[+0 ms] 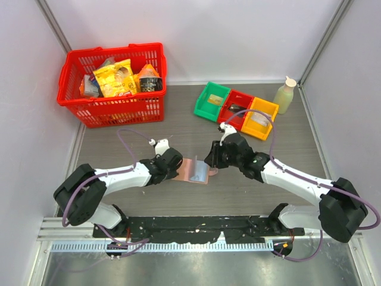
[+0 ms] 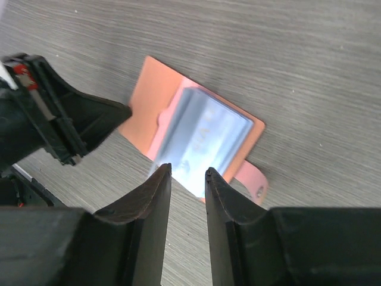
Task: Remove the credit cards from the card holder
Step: Open the card holder at the center of the board.
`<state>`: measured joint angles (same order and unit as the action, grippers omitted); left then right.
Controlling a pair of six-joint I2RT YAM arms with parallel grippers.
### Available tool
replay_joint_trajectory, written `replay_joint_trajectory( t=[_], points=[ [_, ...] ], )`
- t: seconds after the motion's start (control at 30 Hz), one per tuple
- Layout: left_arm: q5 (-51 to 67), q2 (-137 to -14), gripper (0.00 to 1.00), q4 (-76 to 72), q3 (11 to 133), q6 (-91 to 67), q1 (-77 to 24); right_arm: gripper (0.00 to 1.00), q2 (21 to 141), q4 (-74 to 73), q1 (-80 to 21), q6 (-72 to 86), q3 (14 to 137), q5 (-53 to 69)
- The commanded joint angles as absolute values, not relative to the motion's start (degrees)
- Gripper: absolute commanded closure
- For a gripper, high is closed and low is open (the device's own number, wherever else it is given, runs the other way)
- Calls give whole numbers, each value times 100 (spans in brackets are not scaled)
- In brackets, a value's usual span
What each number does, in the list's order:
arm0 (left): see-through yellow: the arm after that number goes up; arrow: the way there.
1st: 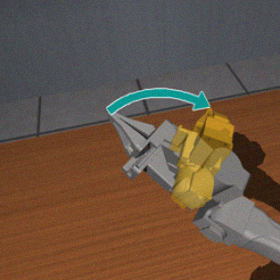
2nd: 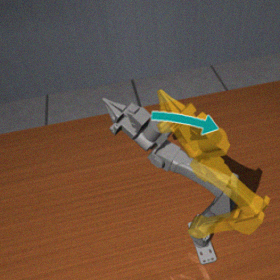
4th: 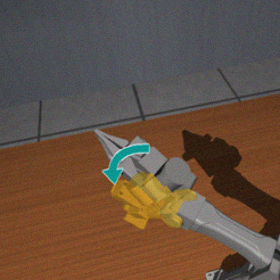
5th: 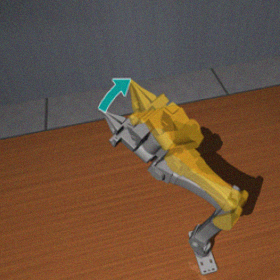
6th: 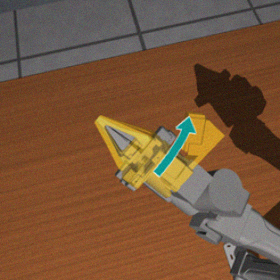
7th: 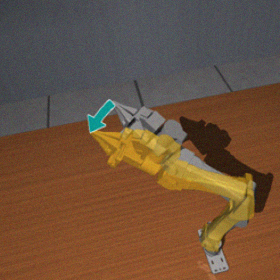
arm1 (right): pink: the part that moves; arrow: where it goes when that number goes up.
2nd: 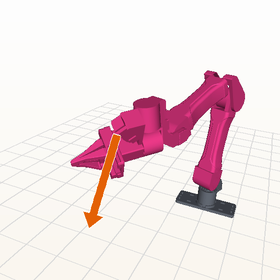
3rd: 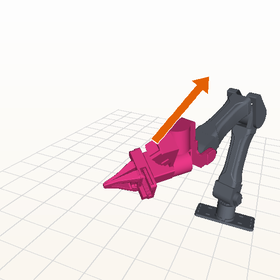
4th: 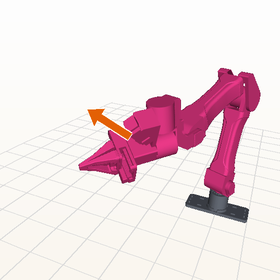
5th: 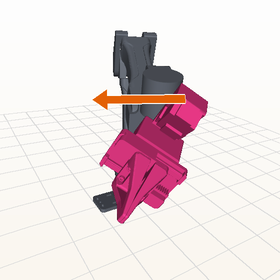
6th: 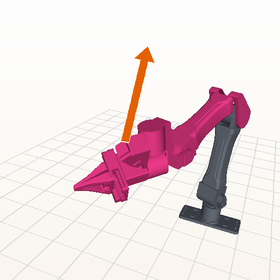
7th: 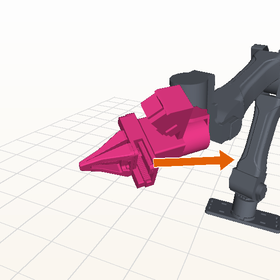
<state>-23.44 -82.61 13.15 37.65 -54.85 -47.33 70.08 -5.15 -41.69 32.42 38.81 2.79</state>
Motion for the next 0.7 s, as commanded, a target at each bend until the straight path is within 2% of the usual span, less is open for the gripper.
replay_joint_trajectory(
  t=[0.0, 0.23, 0.67],
  points=[
    [-2083, -8350, 83, 1169, 3647, -5695, -4869, 66, 6952, -1046, -4298, 2857, 4412, 26],
    [-2065, -8367, 85, 1099, 3639, -5783, -4930, 89, 7479, -687, -4324, 3015, 4290, -167],
    [-2065, -7999, 84, 897, 3384, -6020, -4975, 91, 9016, 281, -4957, 2865, 5070, 624]
  ],
)
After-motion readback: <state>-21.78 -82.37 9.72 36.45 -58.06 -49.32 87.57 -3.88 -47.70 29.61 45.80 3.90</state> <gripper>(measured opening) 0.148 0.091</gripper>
